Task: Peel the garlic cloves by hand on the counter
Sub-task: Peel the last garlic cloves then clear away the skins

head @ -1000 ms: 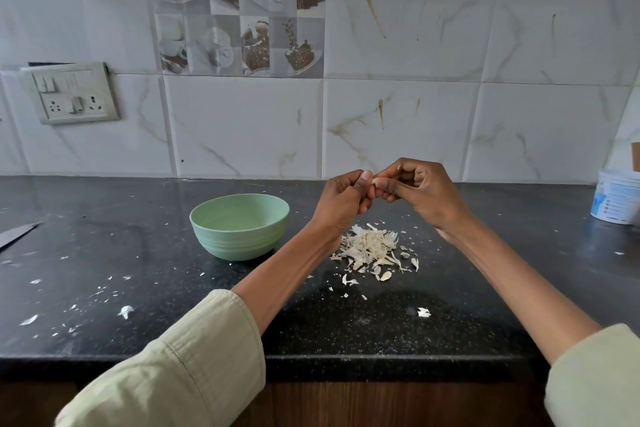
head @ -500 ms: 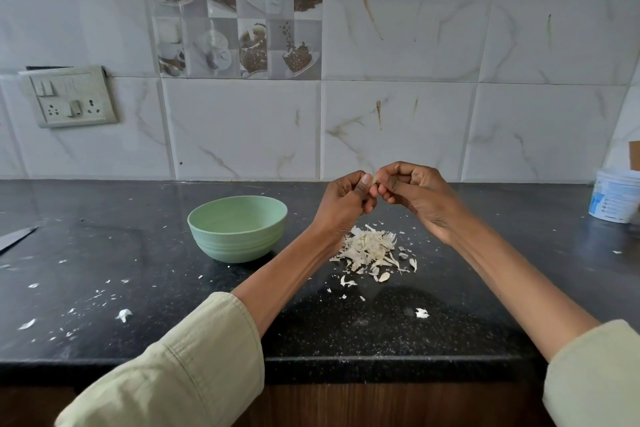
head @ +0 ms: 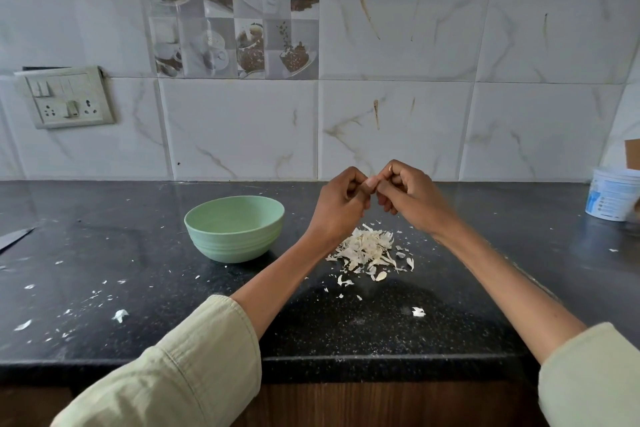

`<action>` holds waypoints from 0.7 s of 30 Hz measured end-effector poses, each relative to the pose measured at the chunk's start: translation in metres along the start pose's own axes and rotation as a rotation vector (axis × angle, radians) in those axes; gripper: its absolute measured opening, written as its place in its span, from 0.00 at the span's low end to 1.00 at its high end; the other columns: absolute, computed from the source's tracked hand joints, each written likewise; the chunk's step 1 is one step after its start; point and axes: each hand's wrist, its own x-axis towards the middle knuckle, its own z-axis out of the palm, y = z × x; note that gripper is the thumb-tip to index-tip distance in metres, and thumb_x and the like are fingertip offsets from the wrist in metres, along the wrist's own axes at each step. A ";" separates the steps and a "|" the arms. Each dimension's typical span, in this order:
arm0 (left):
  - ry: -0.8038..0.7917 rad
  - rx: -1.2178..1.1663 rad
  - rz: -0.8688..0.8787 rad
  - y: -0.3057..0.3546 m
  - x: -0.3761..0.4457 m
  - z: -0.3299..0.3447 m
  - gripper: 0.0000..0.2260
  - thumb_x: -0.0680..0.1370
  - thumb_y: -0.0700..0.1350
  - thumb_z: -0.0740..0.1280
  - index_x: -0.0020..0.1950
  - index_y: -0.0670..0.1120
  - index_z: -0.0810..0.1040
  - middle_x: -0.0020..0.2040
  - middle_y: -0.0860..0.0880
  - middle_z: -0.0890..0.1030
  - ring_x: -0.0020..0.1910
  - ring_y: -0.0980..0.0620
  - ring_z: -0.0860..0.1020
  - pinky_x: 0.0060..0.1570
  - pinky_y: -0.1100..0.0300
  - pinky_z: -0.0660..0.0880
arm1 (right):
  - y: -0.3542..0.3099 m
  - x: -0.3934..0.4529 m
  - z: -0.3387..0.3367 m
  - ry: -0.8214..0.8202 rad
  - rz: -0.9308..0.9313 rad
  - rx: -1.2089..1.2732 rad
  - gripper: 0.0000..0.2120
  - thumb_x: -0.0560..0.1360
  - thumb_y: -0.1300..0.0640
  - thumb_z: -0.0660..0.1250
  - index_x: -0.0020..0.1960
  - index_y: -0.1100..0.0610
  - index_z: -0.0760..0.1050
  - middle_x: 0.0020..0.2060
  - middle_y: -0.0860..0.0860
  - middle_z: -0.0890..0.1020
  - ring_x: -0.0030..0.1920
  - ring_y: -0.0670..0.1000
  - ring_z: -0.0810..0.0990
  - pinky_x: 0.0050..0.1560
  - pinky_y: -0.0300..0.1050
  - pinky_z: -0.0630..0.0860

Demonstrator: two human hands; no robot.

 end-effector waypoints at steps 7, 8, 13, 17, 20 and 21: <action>0.066 -0.030 0.026 -0.001 -0.001 -0.005 0.14 0.85 0.49 0.68 0.45 0.41 0.79 0.31 0.50 0.74 0.32 0.52 0.67 0.33 0.58 0.64 | -0.011 -0.005 0.004 -0.158 0.063 -0.018 0.13 0.89 0.53 0.56 0.46 0.55 0.68 0.34 0.54 0.73 0.36 0.51 0.68 0.35 0.43 0.67; 0.084 -0.020 0.025 -0.001 0.000 -0.005 0.14 0.85 0.49 0.68 0.44 0.42 0.79 0.31 0.49 0.75 0.32 0.50 0.67 0.33 0.57 0.64 | -0.011 -0.005 0.003 -0.161 0.062 -0.022 0.14 0.89 0.52 0.56 0.47 0.56 0.69 0.35 0.54 0.73 0.35 0.51 0.68 0.34 0.41 0.67; 0.164 0.086 0.026 -0.007 0.005 -0.004 0.13 0.84 0.48 0.68 0.41 0.45 0.79 0.36 0.49 0.84 0.34 0.46 0.77 0.38 0.54 0.73 | -0.009 -0.006 0.002 -0.255 0.099 0.050 0.19 0.89 0.46 0.54 0.52 0.59 0.73 0.36 0.55 0.76 0.34 0.50 0.73 0.33 0.40 0.71; 0.180 0.095 0.002 -0.004 0.004 -0.005 0.15 0.84 0.49 0.69 0.40 0.45 0.78 0.29 0.57 0.76 0.27 0.59 0.68 0.33 0.61 0.66 | -0.011 -0.007 0.005 -0.226 0.035 -0.052 0.17 0.89 0.48 0.55 0.48 0.57 0.71 0.32 0.50 0.74 0.31 0.45 0.71 0.32 0.36 0.69; 0.158 0.055 0.023 -0.001 0.003 -0.004 0.15 0.85 0.50 0.68 0.41 0.45 0.77 0.32 0.56 0.79 0.31 0.57 0.73 0.35 0.60 0.70 | -0.011 -0.006 0.004 -0.220 0.055 -0.029 0.18 0.90 0.49 0.53 0.46 0.57 0.70 0.30 0.48 0.72 0.31 0.46 0.68 0.32 0.36 0.68; 0.150 0.031 0.031 -0.001 0.004 -0.004 0.15 0.85 0.50 0.68 0.41 0.45 0.78 0.35 0.53 0.82 0.34 0.52 0.77 0.38 0.56 0.74 | -0.011 -0.007 0.003 -0.221 0.069 0.006 0.19 0.90 0.49 0.52 0.46 0.57 0.70 0.30 0.48 0.72 0.31 0.47 0.68 0.32 0.37 0.68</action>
